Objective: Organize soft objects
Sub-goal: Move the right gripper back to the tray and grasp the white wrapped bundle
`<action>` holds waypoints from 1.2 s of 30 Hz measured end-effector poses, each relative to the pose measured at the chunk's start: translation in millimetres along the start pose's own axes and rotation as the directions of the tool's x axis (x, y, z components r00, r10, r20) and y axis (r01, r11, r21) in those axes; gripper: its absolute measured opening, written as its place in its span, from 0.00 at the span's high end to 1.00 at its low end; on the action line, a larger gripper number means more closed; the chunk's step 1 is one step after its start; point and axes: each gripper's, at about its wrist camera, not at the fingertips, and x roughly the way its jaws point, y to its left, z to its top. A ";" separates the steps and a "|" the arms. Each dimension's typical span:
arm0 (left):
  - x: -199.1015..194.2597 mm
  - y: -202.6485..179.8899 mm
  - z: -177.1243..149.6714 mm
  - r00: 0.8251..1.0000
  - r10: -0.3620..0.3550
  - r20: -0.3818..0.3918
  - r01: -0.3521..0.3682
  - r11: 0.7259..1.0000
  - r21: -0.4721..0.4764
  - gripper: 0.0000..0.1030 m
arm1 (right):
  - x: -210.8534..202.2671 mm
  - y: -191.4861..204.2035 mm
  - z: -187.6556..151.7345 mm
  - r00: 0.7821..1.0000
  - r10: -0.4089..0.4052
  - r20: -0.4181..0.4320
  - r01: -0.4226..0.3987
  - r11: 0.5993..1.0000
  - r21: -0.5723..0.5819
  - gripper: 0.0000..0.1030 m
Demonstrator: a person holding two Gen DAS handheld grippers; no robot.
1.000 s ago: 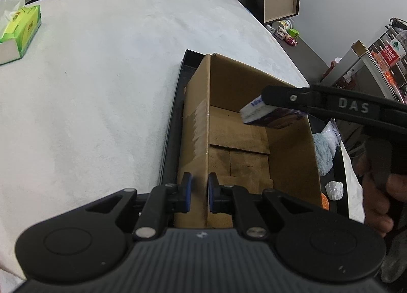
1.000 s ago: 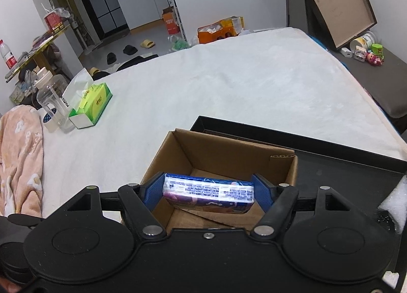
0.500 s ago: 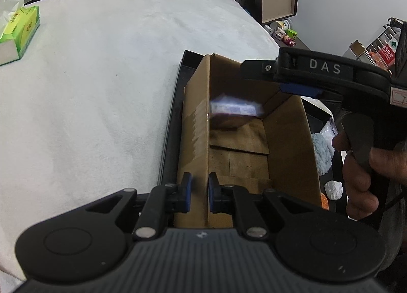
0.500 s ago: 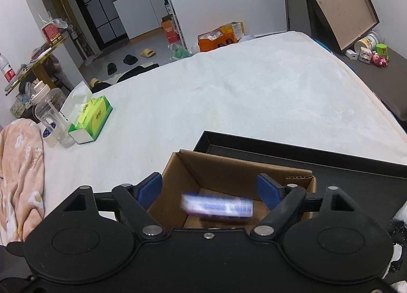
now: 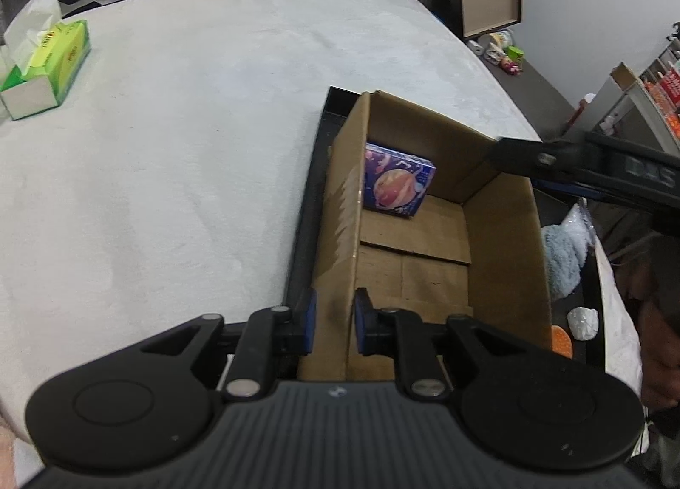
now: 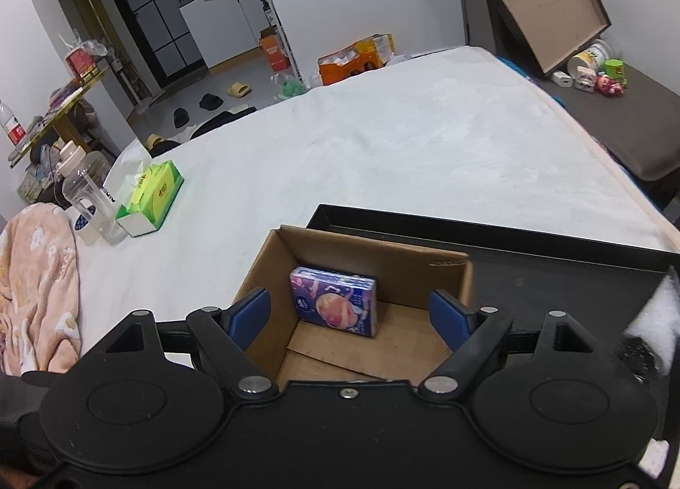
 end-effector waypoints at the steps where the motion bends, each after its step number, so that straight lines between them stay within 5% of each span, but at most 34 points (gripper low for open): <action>1: -0.4 0.0 0.2 1.000 0.011 0.002 -0.011 1.000 -0.003 0.76 | -4.8 -2.8 -1.5 1.000 -0.002 0.004 0.002 1.000 0.002 0.19; 8: -7.0 -3.6 1.5 0.996 0.080 0.037 -0.080 0.997 -0.015 0.46 | -27.9 -26.0 -16.6 0.999 -0.028 0.016 0.027 0.999 0.037 0.18; 13: -9.1 -16.3 1.7 0.991 0.122 0.058 -0.123 0.992 0.011 0.34 | -43.7 -44.2 -28.7 0.998 -0.058 0.011 0.057 0.997 0.061 0.18; 23: -6.9 -42.6 -0.7 0.990 0.128 0.060 -0.132 0.988 0.076 0.20 | -69.7 -88.5 -55.4 0.991 -0.132 -0.007 0.132 0.984 0.117 0.17; 36: -4.4 -60.2 -0.7 0.985 0.163 0.057 -0.169 0.978 0.120 0.19 | -73.0 -142.3 -94.8 0.979 -0.195 -0.057 0.202 0.965 0.170 0.17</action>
